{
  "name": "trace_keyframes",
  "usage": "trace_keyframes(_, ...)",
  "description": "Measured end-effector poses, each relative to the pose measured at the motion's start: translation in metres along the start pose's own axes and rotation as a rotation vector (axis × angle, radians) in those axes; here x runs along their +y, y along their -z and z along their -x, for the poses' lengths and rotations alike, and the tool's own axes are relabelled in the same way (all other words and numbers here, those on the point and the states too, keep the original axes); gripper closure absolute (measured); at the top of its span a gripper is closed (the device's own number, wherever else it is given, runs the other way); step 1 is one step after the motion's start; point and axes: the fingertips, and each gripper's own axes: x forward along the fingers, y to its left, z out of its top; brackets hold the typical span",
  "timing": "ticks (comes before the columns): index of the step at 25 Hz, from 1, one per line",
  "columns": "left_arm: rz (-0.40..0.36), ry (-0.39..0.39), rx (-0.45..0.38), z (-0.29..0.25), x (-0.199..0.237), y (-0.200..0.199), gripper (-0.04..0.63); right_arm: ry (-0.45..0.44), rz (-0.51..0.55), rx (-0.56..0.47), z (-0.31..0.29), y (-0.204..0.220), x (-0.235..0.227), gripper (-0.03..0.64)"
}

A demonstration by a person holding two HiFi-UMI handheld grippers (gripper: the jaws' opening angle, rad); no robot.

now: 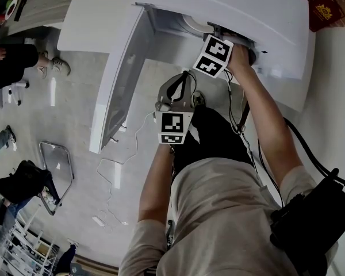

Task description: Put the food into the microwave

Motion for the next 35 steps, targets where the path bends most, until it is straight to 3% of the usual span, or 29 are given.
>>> trace_keyframes(6, -0.003, 0.005, 0.0, -0.003, -0.002, -0.001, 0.588, -0.034, -0.003, -0.032, 0.008, -0.001, 0.005, 0.468)
trace_keyframes(16, 0.011, 0.009, 0.001, 0.0, -0.005, -0.003, 0.588, 0.045, 0.071, -0.096, 0.037, -0.013, 0.018, 0.47)
trace_keyframes(24, 0.002, 0.019, -0.017, 0.007, -0.013, -0.011, 0.588, 0.156, 0.15, -0.119, 0.067, -0.019, 0.016, 0.591)
trace_keyframes(35, -0.004, 0.006, -0.052, 0.033, -0.009, -0.02, 0.588, 0.214, 0.174, -0.161, 0.132, -0.04, 0.024, 0.606)
